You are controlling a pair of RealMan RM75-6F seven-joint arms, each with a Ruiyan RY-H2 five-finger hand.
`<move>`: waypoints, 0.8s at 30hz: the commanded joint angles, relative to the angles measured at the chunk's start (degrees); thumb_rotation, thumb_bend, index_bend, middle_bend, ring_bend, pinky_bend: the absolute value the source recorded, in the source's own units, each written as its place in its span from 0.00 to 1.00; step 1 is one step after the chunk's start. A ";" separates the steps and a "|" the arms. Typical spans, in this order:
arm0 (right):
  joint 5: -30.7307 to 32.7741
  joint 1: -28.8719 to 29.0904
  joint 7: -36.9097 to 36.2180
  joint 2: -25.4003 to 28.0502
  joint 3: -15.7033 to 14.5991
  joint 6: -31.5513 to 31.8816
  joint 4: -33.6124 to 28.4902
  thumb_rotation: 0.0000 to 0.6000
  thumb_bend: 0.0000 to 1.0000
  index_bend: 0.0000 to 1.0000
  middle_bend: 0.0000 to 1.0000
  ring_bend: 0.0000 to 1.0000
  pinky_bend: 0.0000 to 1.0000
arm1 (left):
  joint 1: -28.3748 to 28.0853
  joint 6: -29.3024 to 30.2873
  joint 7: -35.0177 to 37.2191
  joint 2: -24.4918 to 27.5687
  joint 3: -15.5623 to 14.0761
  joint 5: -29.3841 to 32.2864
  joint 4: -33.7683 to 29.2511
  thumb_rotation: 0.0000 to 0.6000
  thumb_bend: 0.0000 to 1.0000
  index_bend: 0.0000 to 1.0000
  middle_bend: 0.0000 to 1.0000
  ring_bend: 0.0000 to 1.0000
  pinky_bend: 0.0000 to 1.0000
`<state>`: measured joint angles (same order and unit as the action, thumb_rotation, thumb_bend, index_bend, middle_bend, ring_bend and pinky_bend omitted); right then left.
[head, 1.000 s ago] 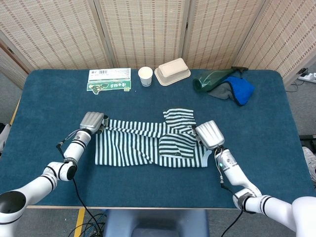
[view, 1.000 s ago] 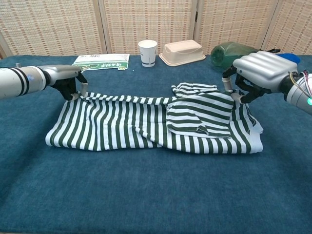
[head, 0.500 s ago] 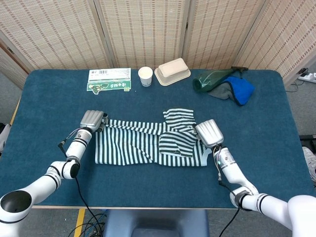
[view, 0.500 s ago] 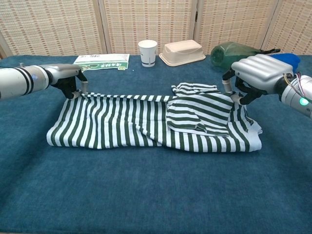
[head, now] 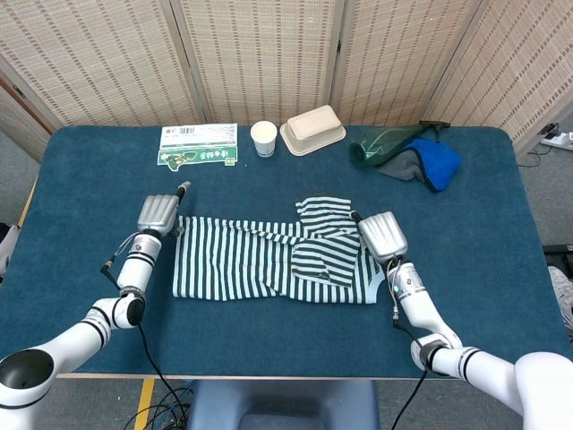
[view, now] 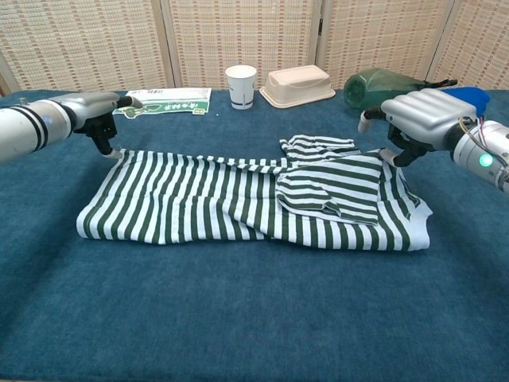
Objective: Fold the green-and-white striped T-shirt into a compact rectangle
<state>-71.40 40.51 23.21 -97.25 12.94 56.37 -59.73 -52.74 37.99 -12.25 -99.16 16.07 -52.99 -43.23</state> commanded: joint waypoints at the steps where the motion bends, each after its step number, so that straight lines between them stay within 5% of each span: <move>1: 1.23 0.67 1.39 -0.20 1.01 -0.10 -0.14 1.00 0.39 0.17 0.88 1.00 1.00 | 1.26 1.40 -0.10 1.24 0.33 0.35 -2.12 1.00 0.29 0.00 0.95 0.86 0.91; 14: 2.65 0.70 2.28 1.58 2.33 2.76 -3.44 1.00 0.06 0.13 0.88 1.00 1.00 | 7.56 7.15 1.52 8.25 -0.80 -0.70 -13.88 1.00 0.29 0.00 0.95 0.86 0.91; 24: -6.05 -3.15 -4.87 8.83 -5.88 3.43 -15.57 1.00 0.24 0.37 0.89 1.00 1.00 | 12.64 13.88 4.01 14.54 -2.49 -5.36 -24.93 1.00 0.29 0.00 0.95 0.86 0.91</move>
<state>-76.05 38.19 19.38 -89.73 8.58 60.13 -73.75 -41.33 50.38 -8.86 -86.04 14.18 -57.11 -66.27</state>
